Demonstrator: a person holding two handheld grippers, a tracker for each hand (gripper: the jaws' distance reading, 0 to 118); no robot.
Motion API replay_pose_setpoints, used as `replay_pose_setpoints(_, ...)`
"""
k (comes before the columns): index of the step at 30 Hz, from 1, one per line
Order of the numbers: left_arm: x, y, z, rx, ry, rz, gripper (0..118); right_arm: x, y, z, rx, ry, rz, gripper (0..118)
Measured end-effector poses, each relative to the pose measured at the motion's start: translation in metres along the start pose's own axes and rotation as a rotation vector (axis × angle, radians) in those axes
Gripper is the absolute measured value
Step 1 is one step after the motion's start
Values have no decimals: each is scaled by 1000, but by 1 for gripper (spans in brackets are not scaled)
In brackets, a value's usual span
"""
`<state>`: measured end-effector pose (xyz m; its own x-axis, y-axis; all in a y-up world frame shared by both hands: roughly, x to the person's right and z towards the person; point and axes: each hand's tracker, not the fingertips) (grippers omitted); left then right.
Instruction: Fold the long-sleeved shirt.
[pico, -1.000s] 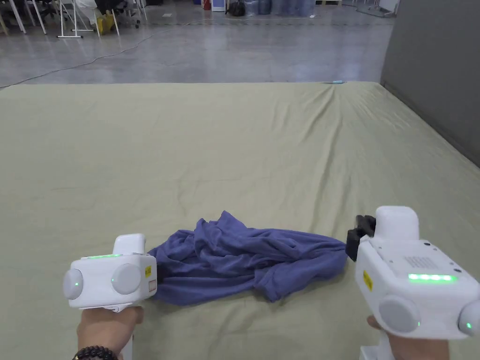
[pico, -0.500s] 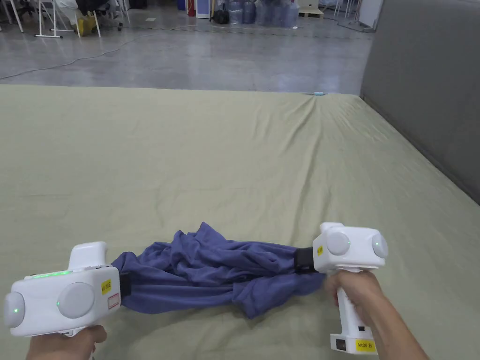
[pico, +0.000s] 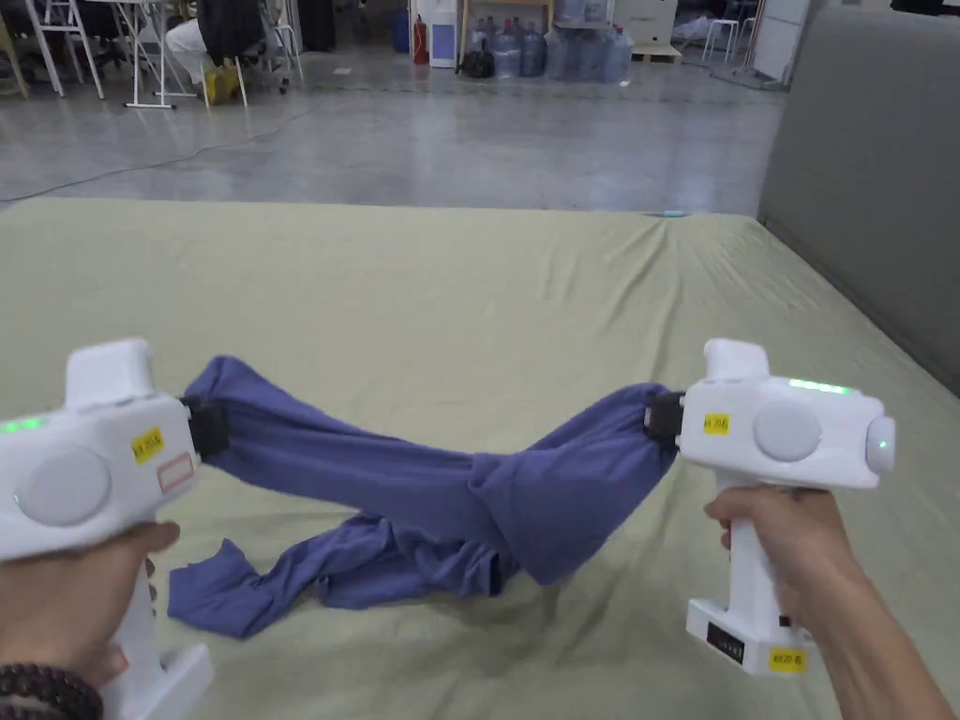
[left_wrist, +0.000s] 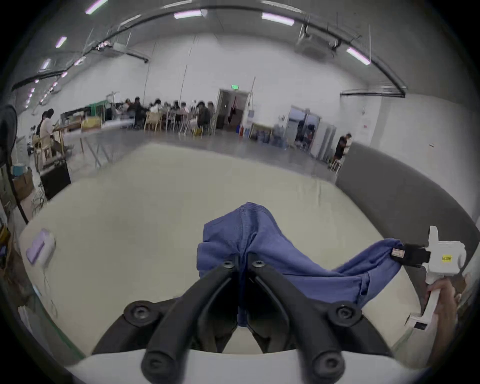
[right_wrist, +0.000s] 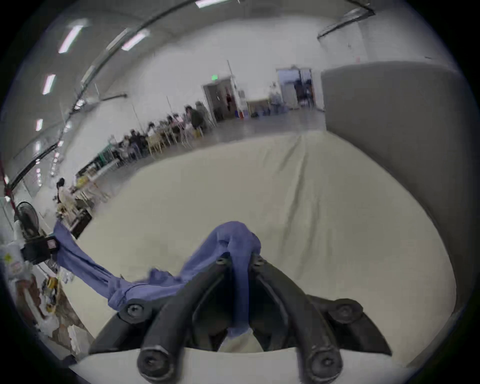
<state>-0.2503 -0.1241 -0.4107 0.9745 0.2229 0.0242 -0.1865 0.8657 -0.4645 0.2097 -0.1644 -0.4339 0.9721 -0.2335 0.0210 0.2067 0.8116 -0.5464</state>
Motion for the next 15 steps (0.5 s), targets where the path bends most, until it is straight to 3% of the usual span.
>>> replay_pose_setpoints(9, 19, 189, -10, 218, 97, -93, 0, -83, 173, 28, 218, 29, 137, 6)
replay_pose_setpoints(15, 28, 298, -26, 250, 137, -54, 0, -117, 297, 27, 326, 22, 119, 6)
